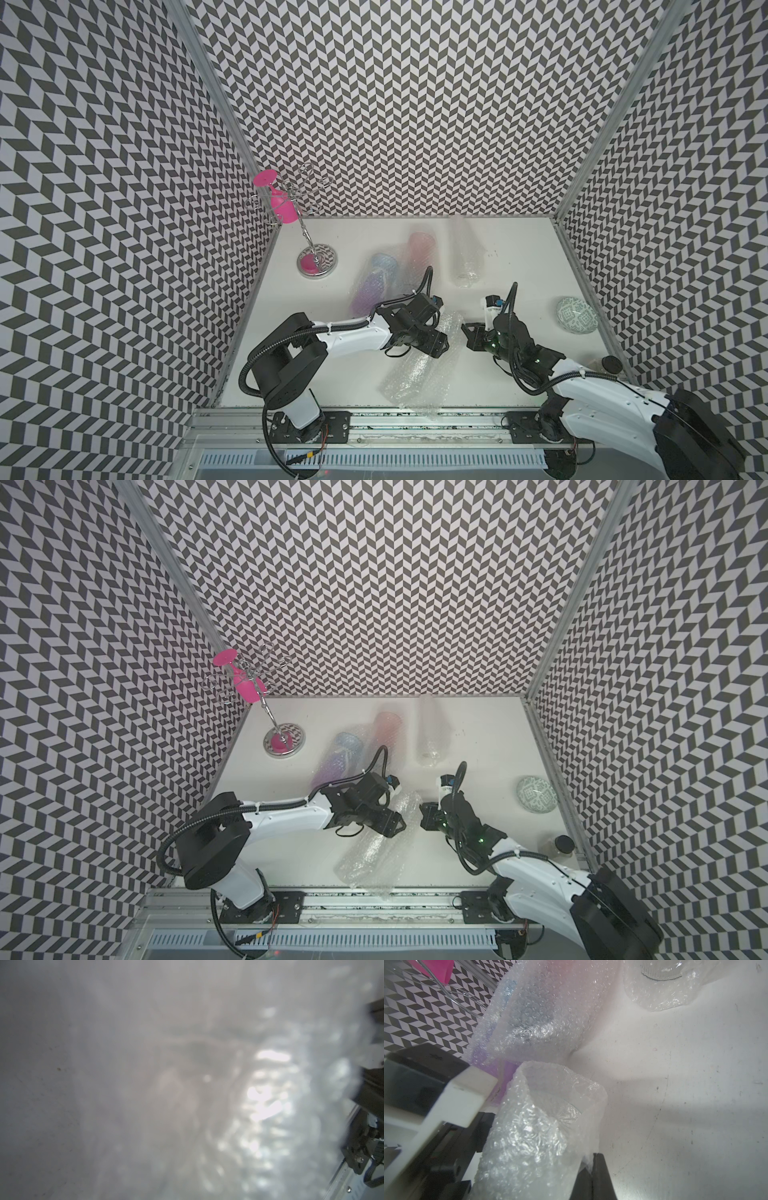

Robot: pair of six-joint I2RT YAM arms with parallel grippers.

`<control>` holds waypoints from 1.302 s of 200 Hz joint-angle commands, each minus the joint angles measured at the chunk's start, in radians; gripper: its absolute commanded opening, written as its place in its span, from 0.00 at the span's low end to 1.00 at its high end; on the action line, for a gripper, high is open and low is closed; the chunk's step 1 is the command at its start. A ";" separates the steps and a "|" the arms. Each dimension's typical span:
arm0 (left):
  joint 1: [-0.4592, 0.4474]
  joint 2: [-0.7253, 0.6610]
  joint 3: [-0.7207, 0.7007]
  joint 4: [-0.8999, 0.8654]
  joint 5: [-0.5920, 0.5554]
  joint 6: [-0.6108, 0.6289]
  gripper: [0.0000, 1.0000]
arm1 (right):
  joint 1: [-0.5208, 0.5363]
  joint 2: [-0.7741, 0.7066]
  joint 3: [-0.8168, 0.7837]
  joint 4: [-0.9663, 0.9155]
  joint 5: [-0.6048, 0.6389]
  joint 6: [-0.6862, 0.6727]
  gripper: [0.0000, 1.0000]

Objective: Unwrap the vase from the bubble wrap
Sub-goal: Unwrap the bubble wrap at the center of the board.

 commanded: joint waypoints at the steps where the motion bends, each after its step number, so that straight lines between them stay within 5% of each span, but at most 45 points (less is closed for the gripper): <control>1: 0.028 0.006 -0.026 -0.152 -0.044 -0.025 0.30 | -0.026 -0.049 -0.001 0.116 0.084 0.042 0.00; 37: 0.106 -0.007 -0.025 -0.119 0.025 -0.019 0.33 | -0.047 -0.085 -0.016 0.074 0.120 0.061 0.00; 115: 0.133 0.124 0.125 -0.118 0.039 0.072 0.99 | -0.117 -0.091 -0.008 -0.014 0.100 0.024 0.00; 201: 0.096 0.048 0.186 -0.246 -0.124 0.147 1.00 | -0.142 -0.133 0.017 -0.107 0.134 -0.018 0.00; 260: -0.048 -0.004 0.143 -0.240 -0.219 0.093 0.99 | -0.356 -0.105 0.052 -0.125 -0.008 -0.101 0.00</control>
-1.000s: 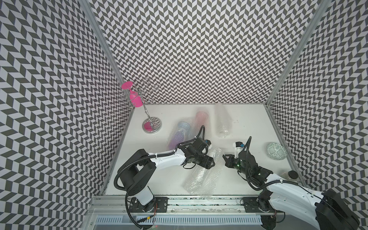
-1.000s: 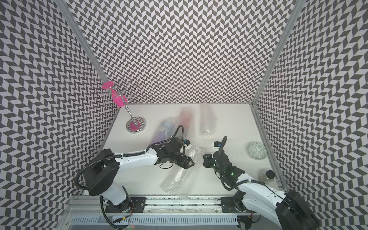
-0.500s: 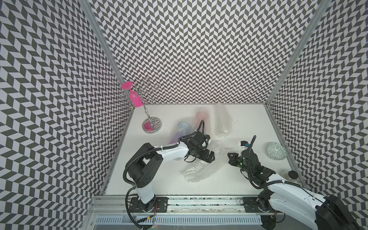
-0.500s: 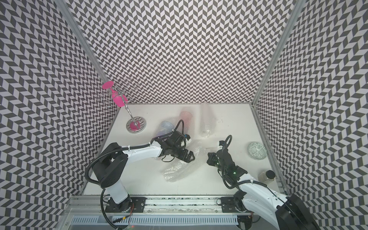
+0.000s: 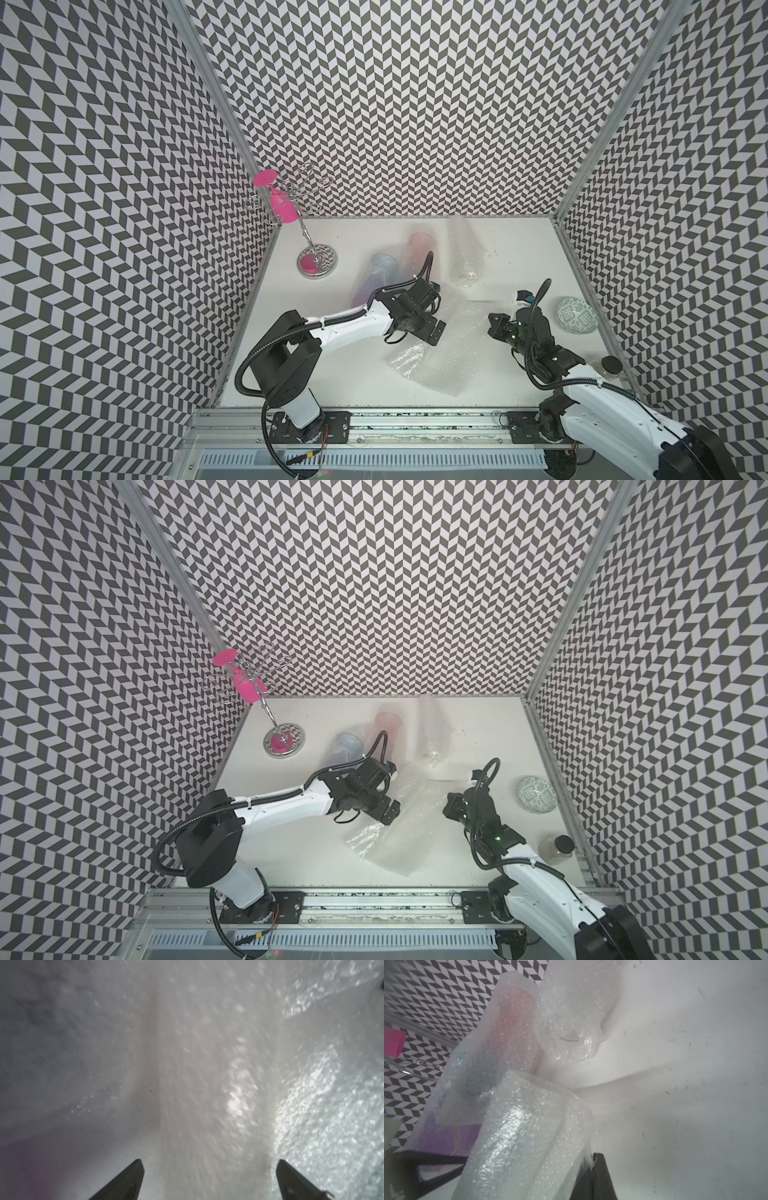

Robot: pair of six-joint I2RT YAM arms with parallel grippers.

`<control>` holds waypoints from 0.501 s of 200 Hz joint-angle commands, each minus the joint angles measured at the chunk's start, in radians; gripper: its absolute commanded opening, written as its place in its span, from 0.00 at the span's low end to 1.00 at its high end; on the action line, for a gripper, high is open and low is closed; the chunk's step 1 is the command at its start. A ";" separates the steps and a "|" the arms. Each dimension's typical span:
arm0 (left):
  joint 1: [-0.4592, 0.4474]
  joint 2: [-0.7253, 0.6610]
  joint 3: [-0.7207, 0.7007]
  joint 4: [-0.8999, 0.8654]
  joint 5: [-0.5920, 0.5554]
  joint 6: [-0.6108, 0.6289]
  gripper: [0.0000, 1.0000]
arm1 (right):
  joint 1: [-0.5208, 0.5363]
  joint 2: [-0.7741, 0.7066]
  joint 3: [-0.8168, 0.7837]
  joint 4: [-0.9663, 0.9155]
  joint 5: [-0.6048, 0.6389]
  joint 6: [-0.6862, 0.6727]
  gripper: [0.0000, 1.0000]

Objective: Unwrap the vase from the bubble wrap
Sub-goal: Unwrap the bubble wrap at the center of the board.

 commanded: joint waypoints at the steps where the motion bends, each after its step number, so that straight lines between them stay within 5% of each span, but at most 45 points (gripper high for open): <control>1: -0.054 0.002 -0.013 -0.023 -0.055 -0.020 0.99 | -0.068 0.030 0.054 0.021 -0.049 -0.061 0.00; 63: -0.010 0.136 0.057 0.010 -0.071 0.032 0.99 | -0.106 0.122 0.134 -0.022 -0.049 -0.132 0.00; 100: 0.069 0.082 0.009 0.042 0.033 0.012 0.82 | -0.138 0.097 0.147 -0.062 -0.018 -0.167 0.00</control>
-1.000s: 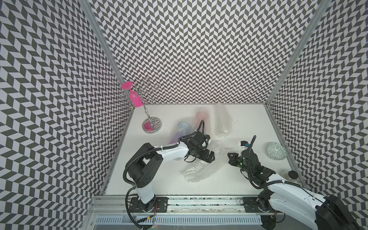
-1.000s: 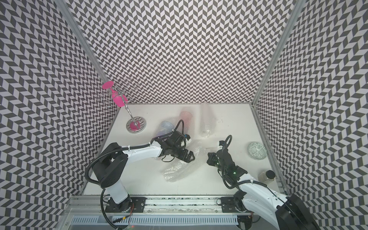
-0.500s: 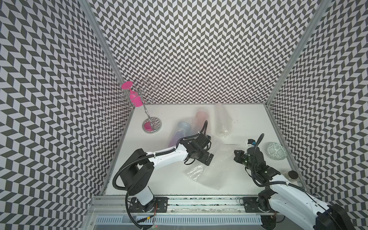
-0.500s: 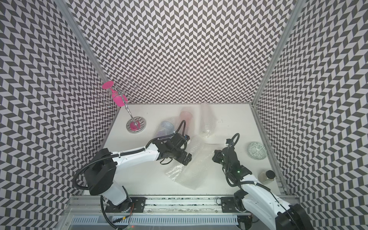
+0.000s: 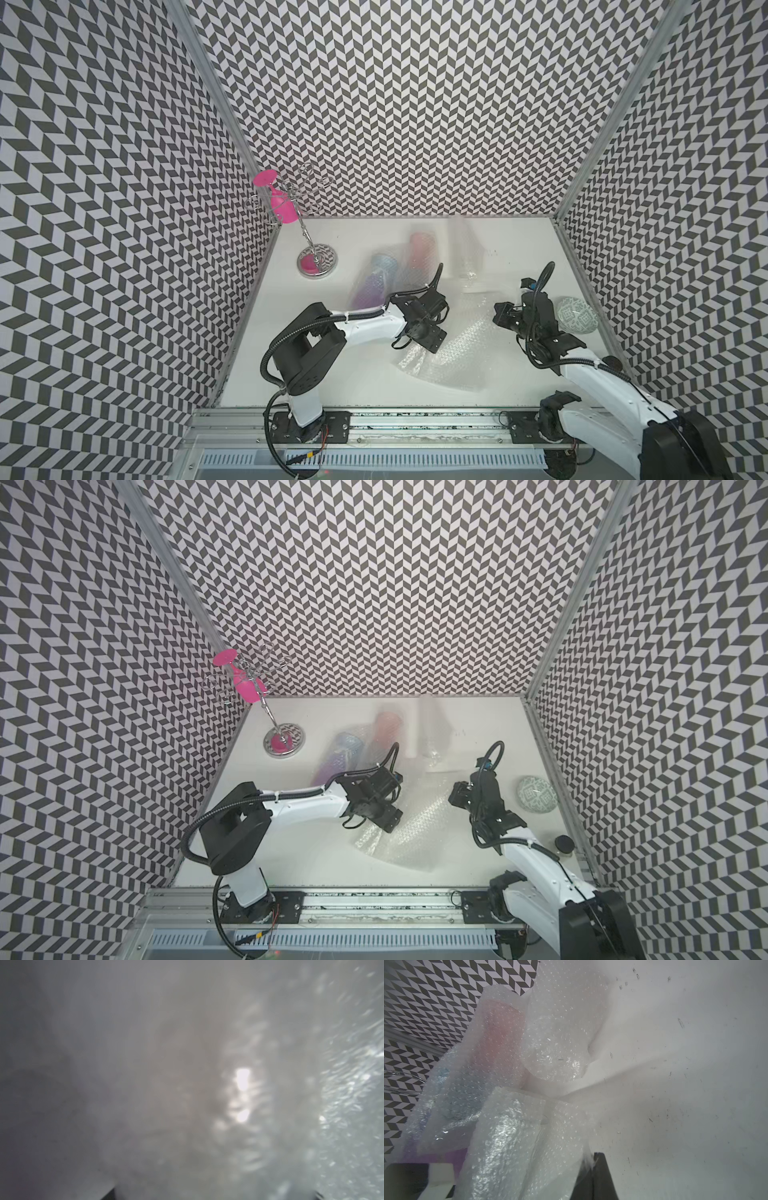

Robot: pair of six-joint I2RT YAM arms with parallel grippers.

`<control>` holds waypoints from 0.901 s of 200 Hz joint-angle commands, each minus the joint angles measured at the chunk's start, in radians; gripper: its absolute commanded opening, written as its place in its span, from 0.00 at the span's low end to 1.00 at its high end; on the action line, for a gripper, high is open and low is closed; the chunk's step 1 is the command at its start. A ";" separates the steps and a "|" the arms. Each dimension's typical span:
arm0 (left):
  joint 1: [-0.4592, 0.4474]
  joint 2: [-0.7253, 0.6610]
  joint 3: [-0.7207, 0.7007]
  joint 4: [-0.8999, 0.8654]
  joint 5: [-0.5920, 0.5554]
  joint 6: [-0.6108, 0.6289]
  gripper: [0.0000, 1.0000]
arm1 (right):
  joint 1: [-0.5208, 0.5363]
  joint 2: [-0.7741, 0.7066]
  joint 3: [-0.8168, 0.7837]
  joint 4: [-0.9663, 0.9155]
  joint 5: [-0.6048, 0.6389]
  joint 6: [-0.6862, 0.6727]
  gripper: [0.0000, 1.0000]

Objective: Unwrap the vase from the bubble wrap
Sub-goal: Unwrap the bubble wrap at the center of the board.

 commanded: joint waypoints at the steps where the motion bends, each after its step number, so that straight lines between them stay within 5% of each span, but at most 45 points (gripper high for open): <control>1: 0.059 -0.054 -0.017 0.038 0.069 -0.013 0.82 | -0.027 -0.024 0.023 -0.009 0.039 -0.039 0.00; 19: 0.098 -0.113 -0.071 0.062 0.164 -0.050 0.73 | -0.032 -0.030 0.017 -0.022 0.037 -0.036 0.00; 40: 0.124 -0.175 -0.147 0.108 0.280 -0.094 0.75 | -0.035 -0.043 0.007 -0.032 0.050 -0.033 0.00; 74: 0.140 -0.218 -0.222 0.129 0.310 -0.133 0.72 | -0.047 -0.038 0.008 -0.045 0.067 -0.045 0.00; 97: 0.178 -0.249 -0.252 0.161 0.399 -0.130 0.59 | -0.055 -0.039 0.013 -0.049 0.083 -0.050 0.03; 123: 0.188 -0.260 -0.249 0.130 0.431 -0.111 0.75 | -0.061 -0.040 0.013 -0.047 0.081 -0.055 0.13; 155: 0.209 -0.274 -0.278 0.120 0.391 -0.113 0.77 | -0.063 -0.055 0.015 -0.053 0.096 -0.053 0.25; 180: 0.258 -0.290 -0.309 0.148 0.414 -0.113 0.91 | -0.063 -0.074 0.024 -0.067 0.099 -0.062 0.38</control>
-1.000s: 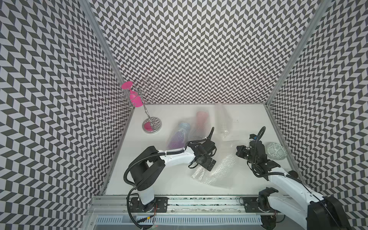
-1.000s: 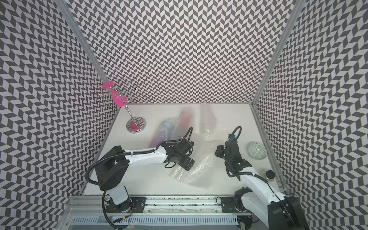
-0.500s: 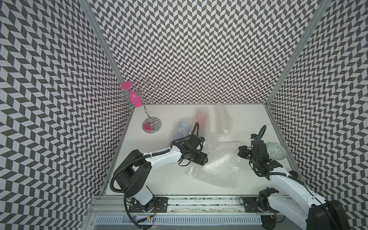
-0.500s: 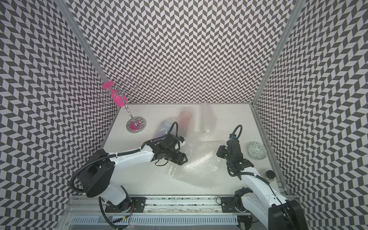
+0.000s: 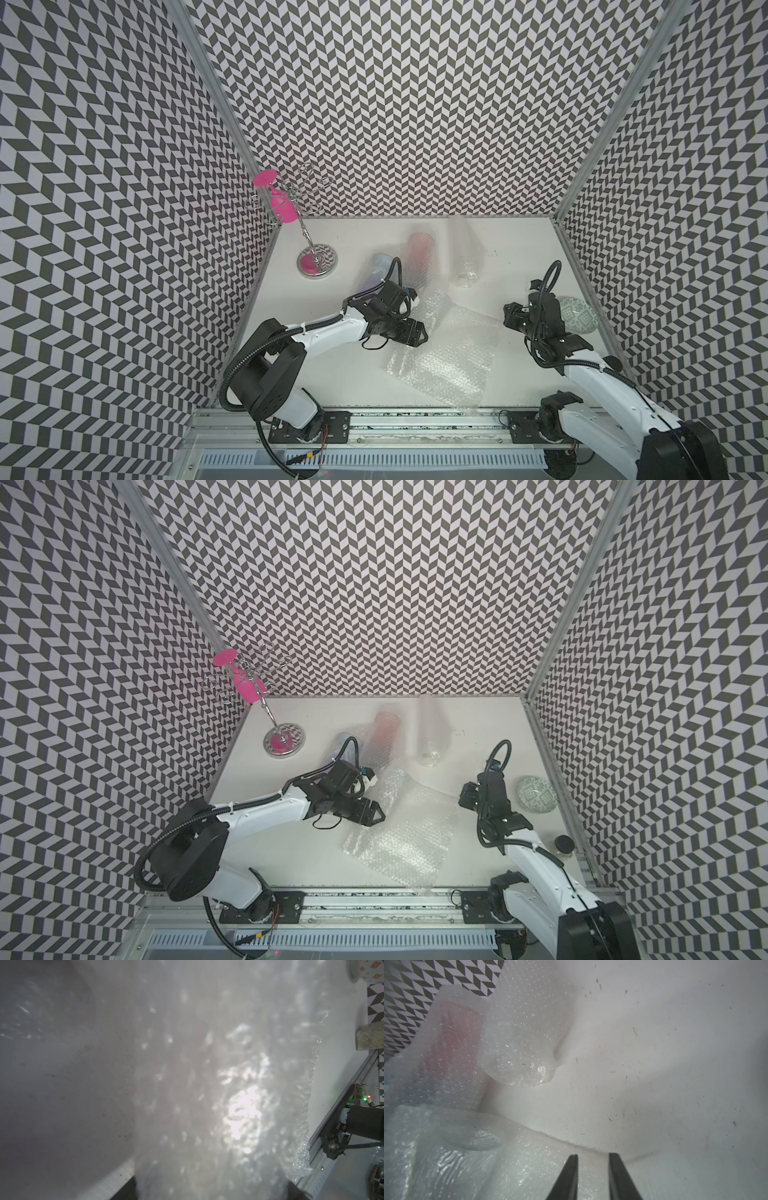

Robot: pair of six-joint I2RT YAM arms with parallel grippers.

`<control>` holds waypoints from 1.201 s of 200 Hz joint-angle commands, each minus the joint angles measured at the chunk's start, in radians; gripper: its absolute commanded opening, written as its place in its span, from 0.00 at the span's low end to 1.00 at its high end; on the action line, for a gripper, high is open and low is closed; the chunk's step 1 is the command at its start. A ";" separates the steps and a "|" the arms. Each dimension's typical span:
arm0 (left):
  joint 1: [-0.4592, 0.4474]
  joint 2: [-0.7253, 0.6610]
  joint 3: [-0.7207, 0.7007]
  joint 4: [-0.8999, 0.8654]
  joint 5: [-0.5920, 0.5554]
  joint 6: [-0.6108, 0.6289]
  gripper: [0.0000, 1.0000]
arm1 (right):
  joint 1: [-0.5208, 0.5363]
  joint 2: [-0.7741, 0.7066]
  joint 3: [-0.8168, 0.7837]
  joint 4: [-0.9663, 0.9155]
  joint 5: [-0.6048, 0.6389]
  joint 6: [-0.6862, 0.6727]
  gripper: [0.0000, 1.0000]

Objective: Unwrap the vase from the bubble wrap
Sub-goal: Unwrap the bubble wrap at the center of the board.

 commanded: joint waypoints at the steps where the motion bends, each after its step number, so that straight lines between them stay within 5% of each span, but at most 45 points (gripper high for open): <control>1: 0.047 -0.035 -0.025 -0.005 0.016 0.003 0.91 | -0.004 -0.031 0.024 0.026 0.029 -0.012 0.39; 36: 0.102 -0.046 -0.031 -0.024 0.011 0.043 0.93 | -0.002 -0.027 0.080 -0.037 -0.027 -0.072 0.61; 85: 0.136 -0.068 0.021 -0.145 -0.168 0.099 0.85 | 0.012 -0.005 0.141 -0.108 -0.076 -0.097 0.65; 117: 0.006 -0.105 0.107 -0.261 -0.367 0.111 0.83 | 0.054 0.024 0.180 -0.130 -0.094 -0.115 0.71; 153: -0.106 -0.156 0.105 -0.273 -0.381 0.057 0.83 | 0.135 0.095 0.209 -0.114 -0.123 -0.123 0.73; 169: -0.152 -0.150 0.109 -0.254 -0.380 0.044 0.99 | 0.145 0.118 0.207 -0.092 -0.141 -0.108 0.73; 240: -0.176 0.065 0.240 -0.252 -0.636 0.108 0.99 | 0.174 0.168 0.221 -0.053 -0.161 -0.095 0.73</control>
